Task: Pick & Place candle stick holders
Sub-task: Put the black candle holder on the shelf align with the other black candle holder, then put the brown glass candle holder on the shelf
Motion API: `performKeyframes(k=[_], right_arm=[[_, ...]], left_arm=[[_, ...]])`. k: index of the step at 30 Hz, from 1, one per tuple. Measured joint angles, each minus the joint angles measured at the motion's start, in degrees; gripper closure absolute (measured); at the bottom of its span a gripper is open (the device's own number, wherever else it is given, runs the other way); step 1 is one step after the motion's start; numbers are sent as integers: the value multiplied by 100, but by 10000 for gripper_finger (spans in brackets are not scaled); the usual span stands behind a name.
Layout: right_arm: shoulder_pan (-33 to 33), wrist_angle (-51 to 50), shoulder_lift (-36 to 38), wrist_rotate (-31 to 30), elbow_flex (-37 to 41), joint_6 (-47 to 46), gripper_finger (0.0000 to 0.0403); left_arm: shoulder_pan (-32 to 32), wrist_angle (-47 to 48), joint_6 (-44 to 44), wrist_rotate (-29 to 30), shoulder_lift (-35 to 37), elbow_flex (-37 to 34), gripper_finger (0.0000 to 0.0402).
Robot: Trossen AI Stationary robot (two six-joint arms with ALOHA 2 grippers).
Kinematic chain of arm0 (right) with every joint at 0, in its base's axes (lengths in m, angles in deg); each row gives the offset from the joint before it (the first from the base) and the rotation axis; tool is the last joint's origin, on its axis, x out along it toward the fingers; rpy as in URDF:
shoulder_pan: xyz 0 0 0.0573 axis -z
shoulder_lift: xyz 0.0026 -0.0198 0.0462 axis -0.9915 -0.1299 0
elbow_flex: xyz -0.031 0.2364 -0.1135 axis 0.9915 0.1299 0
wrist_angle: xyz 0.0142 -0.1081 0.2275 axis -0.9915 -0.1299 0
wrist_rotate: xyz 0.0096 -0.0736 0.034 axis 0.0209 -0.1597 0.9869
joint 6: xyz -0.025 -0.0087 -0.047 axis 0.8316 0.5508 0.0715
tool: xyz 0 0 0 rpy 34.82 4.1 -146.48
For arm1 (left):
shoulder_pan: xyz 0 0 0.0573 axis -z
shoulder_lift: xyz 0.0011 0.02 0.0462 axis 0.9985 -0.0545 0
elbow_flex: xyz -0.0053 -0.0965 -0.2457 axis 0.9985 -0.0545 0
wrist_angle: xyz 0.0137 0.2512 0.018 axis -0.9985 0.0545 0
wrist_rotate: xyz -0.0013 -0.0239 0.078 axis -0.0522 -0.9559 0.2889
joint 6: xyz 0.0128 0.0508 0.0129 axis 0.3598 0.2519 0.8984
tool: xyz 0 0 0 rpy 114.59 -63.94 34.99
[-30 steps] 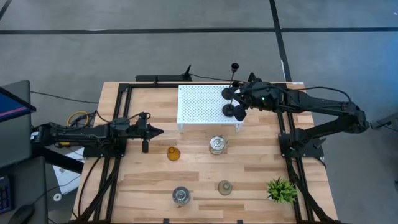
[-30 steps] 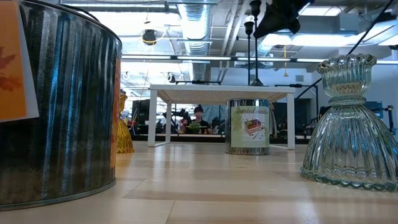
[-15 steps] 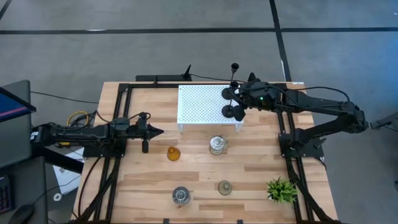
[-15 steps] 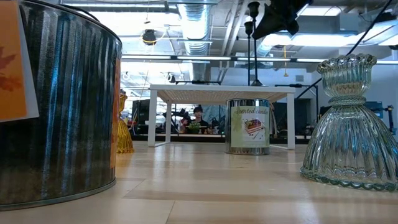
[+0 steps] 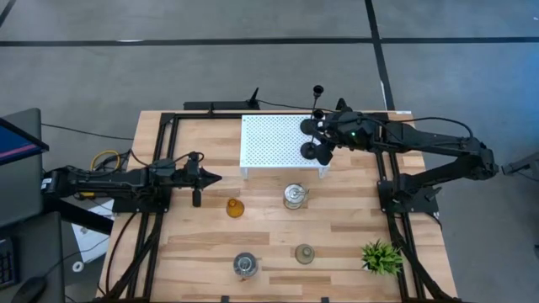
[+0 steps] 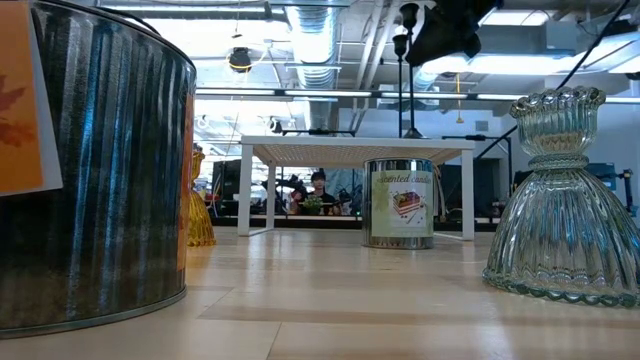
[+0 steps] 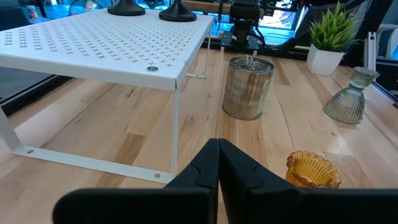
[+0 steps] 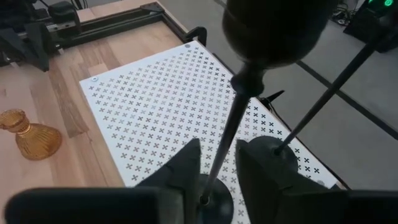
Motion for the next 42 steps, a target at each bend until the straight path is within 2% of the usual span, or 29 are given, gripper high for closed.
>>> performKeyframes(k=[11, 16, 21, 27, 33, 37, 42], right_arm=[[-35, -75, 509, 9, -9, 142, 218], [-75, -450, 1000, 30, -11, 142, 201], [-207, -1006, 1486, 33, -15, -37, 201], [-546, -1716, 1862, 188, -15, -932, 219], [-1103, -2499, 1873, 292, 187, -1733, 253], [-1555, -2301, 1845, 286, 792, -1801, 294], [-2189, -1334, 1849, 225, 1596, -1680, 373]], left_arm=[[1, 0, 0, -1, 0, 0, 396], [0, 0, 0, 1, 2, -2, 396], [1, -1, 0, 0, 1, 0, 396], [0, 0, 0, -1, 2, 0, 396], [2, 0, 0, -1, 2, 0, 396], [0, 0, 0, -1, 1, -1, 396], [0, -1, 0, 0, 2, 0, 396]])
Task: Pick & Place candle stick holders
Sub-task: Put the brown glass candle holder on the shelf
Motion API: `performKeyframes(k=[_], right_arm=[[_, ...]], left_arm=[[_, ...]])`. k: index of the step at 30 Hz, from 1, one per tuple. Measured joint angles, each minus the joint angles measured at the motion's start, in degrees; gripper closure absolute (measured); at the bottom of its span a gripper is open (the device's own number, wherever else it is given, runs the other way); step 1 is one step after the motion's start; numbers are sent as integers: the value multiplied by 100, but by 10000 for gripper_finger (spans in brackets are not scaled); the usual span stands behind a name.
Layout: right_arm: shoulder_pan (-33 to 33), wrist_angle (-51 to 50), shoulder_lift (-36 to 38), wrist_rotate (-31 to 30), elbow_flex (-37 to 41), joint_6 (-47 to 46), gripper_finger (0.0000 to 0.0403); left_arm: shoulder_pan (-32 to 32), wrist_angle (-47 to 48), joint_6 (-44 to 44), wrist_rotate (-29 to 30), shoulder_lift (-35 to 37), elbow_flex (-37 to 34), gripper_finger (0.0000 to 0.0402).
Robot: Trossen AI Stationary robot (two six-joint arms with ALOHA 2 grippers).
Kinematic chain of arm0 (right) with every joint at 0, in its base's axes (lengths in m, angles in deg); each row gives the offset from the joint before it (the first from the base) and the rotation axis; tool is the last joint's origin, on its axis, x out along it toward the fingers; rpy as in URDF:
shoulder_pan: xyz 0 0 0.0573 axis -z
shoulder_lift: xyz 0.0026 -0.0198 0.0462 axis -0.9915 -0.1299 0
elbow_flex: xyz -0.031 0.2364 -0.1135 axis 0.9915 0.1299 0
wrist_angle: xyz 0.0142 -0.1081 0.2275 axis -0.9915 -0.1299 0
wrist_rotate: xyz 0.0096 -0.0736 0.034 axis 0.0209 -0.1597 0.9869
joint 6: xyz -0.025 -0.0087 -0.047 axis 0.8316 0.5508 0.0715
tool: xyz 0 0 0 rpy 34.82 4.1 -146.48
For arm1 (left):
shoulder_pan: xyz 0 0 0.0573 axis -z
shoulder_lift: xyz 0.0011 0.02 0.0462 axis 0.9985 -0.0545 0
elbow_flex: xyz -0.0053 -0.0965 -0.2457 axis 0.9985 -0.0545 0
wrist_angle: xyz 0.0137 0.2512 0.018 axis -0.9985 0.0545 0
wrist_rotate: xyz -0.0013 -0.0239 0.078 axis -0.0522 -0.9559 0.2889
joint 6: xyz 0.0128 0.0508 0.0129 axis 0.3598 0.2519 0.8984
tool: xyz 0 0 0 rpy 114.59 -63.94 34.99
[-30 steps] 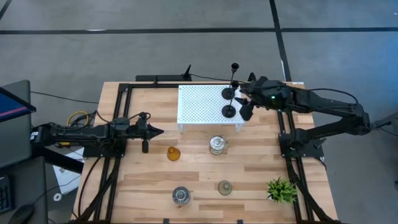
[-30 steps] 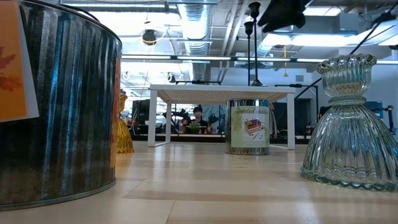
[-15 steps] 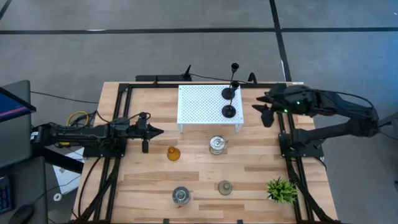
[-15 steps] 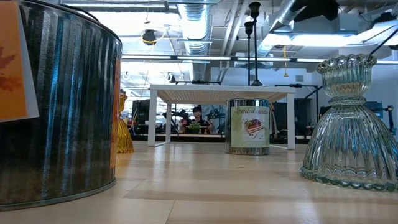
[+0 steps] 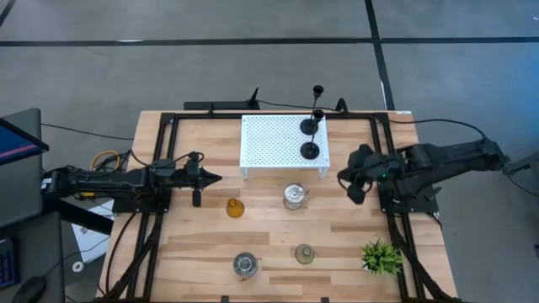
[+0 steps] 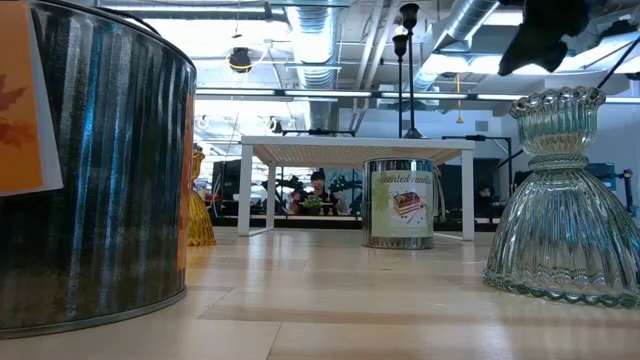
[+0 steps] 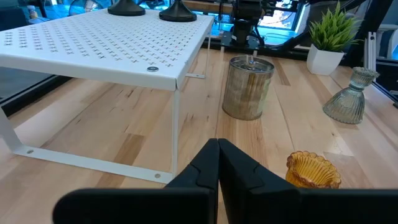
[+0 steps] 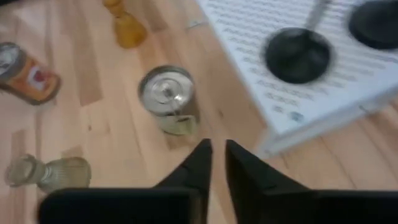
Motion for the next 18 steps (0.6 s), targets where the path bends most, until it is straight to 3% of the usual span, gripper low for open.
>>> performKeyframes(k=[2, 13, 18], right_arm=[[-241, 501, 4, -212, 278, 62, 395], [-1103, 3519, 0, -1765, 1946, 681, 400], [-1150, 4136, 0, -2319, 2339, 779, 400]], left_arm=[[0, 1, 0, -1, -1, 0, 396], [0, -3, 50, -1, 0, 0, 396], [0, -12, -157, -180, -1, 0, 396]])
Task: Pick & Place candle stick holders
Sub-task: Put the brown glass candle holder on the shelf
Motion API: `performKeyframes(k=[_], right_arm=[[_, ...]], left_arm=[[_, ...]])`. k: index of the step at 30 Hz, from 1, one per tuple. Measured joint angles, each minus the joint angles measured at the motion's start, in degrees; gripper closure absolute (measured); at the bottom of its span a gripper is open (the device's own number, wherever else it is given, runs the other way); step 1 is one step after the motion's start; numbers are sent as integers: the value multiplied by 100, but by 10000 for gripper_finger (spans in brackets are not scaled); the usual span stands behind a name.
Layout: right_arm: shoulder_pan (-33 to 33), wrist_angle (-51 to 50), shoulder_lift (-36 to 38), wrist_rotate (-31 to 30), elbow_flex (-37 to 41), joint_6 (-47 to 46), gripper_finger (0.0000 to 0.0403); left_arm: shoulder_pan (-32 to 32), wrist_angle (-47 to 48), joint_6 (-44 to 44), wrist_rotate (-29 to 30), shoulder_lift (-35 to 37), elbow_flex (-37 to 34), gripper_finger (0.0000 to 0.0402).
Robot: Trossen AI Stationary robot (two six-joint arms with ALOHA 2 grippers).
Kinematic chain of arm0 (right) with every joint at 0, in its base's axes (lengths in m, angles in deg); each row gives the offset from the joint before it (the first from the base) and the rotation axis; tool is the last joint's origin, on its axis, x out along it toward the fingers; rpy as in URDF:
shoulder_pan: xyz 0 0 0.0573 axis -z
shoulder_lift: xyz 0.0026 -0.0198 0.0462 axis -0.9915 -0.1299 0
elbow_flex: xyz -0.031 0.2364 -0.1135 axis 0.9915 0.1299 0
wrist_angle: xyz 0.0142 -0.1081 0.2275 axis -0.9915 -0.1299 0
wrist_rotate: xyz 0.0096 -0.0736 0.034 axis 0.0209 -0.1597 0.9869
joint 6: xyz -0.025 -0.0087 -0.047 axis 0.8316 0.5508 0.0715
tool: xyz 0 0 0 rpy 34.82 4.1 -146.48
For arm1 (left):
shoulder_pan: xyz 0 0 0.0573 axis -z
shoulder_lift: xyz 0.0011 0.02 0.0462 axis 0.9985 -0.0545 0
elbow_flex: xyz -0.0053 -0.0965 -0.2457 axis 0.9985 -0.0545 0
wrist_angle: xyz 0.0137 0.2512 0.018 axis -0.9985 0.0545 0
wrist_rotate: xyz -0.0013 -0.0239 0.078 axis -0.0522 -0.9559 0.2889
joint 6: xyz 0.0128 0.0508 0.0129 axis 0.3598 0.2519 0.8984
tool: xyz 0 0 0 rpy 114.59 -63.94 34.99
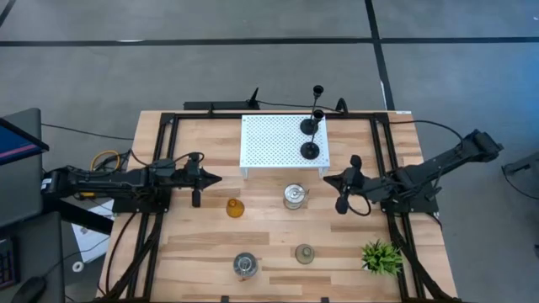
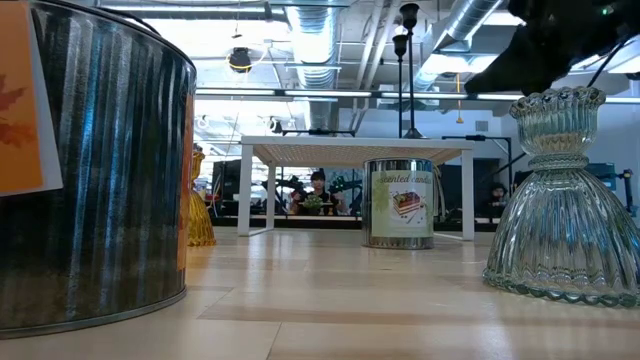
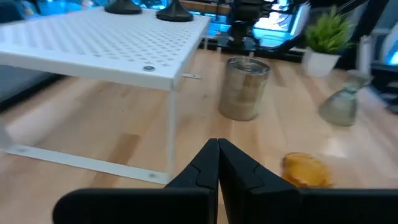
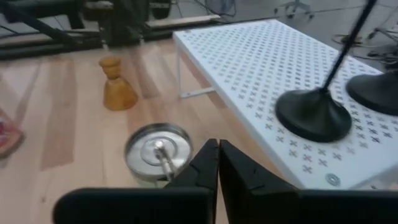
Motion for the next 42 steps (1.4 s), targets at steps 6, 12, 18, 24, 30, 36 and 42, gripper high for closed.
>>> performKeyframes(k=[6, 12, 18, 24, 30, 36, 42], right_arm=[[0, 85, 0, -21, 6, 2, 400], [0, 201, 0, -21, 6, -2, 399], [2, 237, 0, -21, 6, -10, 402], [2, 262, 0, -21, 6, -15, 402], [2, 262, 0, -21, 6, -15, 402], [4, 262, 0, -21, 6, -15, 402], [4, 253, 0, -20, 3, -13, 402]], left_arm=[[2, 34, 8, -1077, -170, 0, 396], [2, 35, 24, -1154, -741, 0, 396], [2, 31, 26, -1156, -1463, 0, 396], [0, -3, 26, -1351, -1944, -2, 396], [2, -55, 199, -1670, -2134, -2, 396], [2, -512, 476, -1670, -2132, -2, 396], [7, -1294, 229, -1761, -2132, -2, 396]])
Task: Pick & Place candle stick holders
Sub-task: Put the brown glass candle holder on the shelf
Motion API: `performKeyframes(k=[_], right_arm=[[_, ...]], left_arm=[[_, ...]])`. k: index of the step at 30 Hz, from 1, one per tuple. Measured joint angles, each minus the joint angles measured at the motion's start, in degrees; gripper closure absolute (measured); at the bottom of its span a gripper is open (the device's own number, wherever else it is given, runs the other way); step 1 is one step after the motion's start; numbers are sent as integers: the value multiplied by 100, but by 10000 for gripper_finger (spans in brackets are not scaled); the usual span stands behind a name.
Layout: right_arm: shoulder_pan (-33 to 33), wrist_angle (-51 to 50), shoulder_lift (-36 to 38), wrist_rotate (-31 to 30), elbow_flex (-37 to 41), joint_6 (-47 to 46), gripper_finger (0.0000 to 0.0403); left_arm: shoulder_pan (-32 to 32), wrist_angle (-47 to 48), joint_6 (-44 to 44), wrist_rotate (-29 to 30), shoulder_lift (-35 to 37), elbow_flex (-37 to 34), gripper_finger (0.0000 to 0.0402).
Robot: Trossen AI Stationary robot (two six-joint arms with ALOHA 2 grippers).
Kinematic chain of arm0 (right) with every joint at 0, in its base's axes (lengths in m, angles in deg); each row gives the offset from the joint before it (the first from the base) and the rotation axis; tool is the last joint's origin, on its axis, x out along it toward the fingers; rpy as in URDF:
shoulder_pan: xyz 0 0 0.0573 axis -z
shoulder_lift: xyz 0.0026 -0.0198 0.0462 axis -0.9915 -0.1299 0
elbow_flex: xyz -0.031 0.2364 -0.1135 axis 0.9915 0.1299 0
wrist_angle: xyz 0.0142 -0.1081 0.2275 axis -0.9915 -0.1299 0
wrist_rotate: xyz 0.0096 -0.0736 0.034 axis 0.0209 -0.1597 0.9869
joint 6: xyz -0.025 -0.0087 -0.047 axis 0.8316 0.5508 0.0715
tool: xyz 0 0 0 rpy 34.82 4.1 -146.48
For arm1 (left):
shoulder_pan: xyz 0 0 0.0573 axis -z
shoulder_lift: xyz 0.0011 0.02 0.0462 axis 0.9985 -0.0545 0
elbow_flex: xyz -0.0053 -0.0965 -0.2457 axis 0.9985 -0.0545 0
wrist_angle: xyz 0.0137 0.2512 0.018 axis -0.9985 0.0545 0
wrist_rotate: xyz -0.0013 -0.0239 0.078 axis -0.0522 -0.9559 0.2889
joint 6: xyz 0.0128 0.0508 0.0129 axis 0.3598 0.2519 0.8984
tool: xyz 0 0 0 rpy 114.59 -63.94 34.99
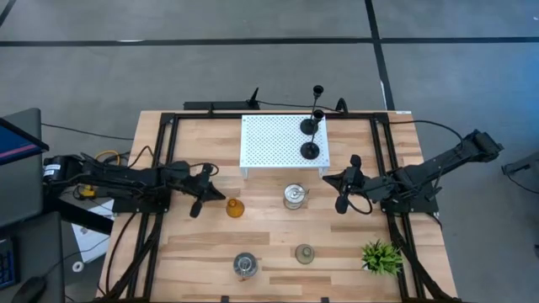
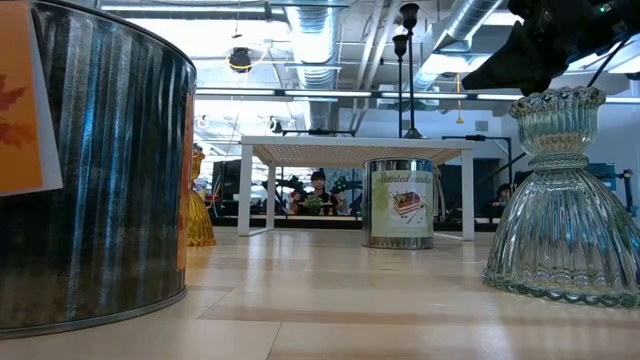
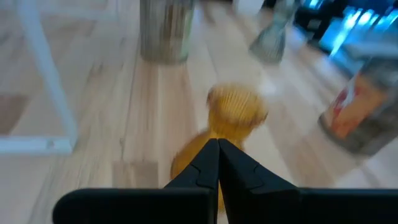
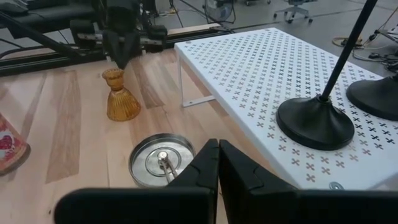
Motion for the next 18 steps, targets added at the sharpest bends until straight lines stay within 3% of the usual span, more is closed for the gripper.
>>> performKeyframes(k=[6, 18], right_arm=[[0, -39, 0, 1, 0, 2, 402], [0, -43, 0, 1, 0, 15, 402]], left_arm=[[0, -360, -197, -359, 0, 4, 396], [262, -299, -223, -227, -591, 4, 394]])
